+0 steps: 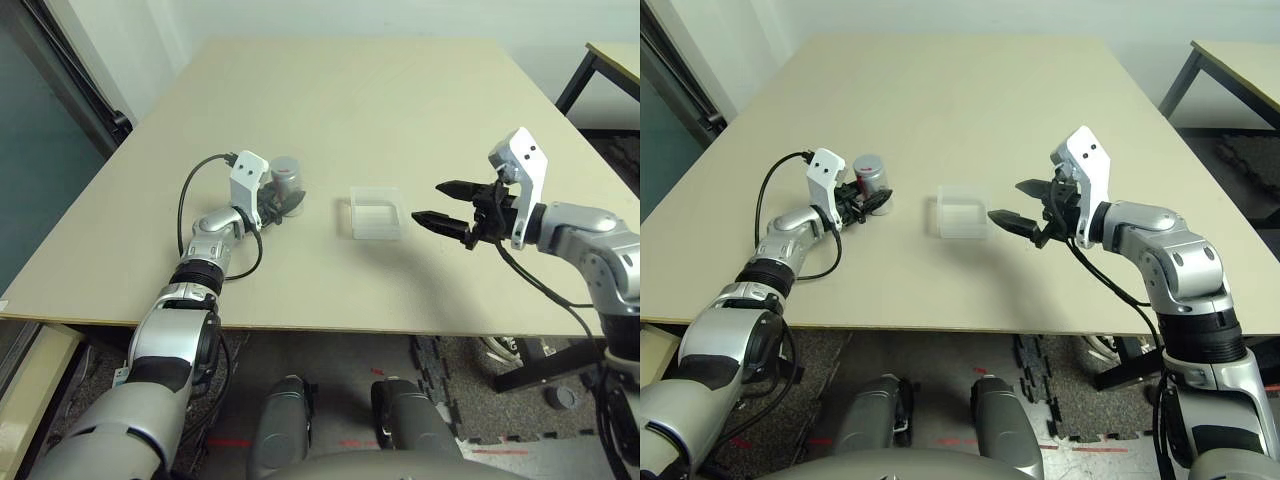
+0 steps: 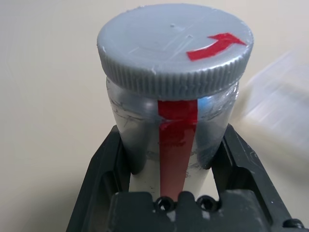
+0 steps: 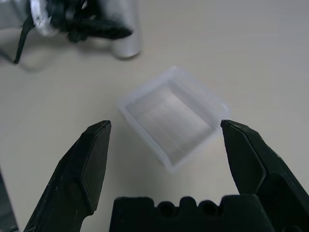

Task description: Pour the medicine from the bottle into the box.

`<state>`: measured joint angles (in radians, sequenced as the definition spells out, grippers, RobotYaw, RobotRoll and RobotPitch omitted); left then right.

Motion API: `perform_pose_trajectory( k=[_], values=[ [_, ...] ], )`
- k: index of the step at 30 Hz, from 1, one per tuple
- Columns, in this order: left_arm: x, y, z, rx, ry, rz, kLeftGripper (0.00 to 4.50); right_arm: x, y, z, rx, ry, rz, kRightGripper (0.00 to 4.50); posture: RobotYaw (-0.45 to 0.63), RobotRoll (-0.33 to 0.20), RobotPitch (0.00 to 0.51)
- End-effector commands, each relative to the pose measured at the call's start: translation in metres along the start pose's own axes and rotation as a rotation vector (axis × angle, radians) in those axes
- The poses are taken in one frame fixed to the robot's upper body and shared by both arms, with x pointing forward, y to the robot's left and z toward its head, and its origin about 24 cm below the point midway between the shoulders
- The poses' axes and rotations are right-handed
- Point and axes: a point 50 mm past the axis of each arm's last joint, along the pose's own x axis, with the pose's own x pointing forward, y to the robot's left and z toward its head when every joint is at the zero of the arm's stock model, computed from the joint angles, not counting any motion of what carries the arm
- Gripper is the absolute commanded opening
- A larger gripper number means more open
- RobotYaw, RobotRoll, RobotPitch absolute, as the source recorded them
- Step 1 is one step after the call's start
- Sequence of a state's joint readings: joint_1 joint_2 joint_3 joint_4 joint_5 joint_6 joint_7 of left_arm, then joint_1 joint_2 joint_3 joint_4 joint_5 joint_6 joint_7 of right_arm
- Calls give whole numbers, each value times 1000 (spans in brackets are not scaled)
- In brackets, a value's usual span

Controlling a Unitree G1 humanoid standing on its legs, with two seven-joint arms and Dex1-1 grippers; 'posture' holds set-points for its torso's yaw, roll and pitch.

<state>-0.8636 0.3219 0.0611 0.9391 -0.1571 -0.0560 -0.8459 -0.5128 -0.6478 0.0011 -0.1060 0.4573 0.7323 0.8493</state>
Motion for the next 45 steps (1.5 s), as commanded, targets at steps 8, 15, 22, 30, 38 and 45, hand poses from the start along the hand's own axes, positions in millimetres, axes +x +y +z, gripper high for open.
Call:
perform_pose_trajectory(
  k=[8,15,22,30,38,45],
  values=[
    [4,-40,54,15,-4,-431,2464,26,6,46,-61,-111,112,4500,12,0,86],
    [8,-60,42,-7,82,-532,2464,42,18,73,-102,-161,185,4500,9,0,90],
    [11,-64,38,2,112,-560,2464,48,30,74,-99,-156,251,4500,6,0,90],
    [14,-68,44,13,102,-579,2464,55,35,70,-90,-155,279,4500,13,0,90],
    [12,-75,50,25,95,-606,2464,61,34,69,-89,-149,282,4500,32,0,93],
    [9,-78,54,44,94,-616,2464,63,32,70,-86,-149,287,3885,47,0,91]
  ],
)
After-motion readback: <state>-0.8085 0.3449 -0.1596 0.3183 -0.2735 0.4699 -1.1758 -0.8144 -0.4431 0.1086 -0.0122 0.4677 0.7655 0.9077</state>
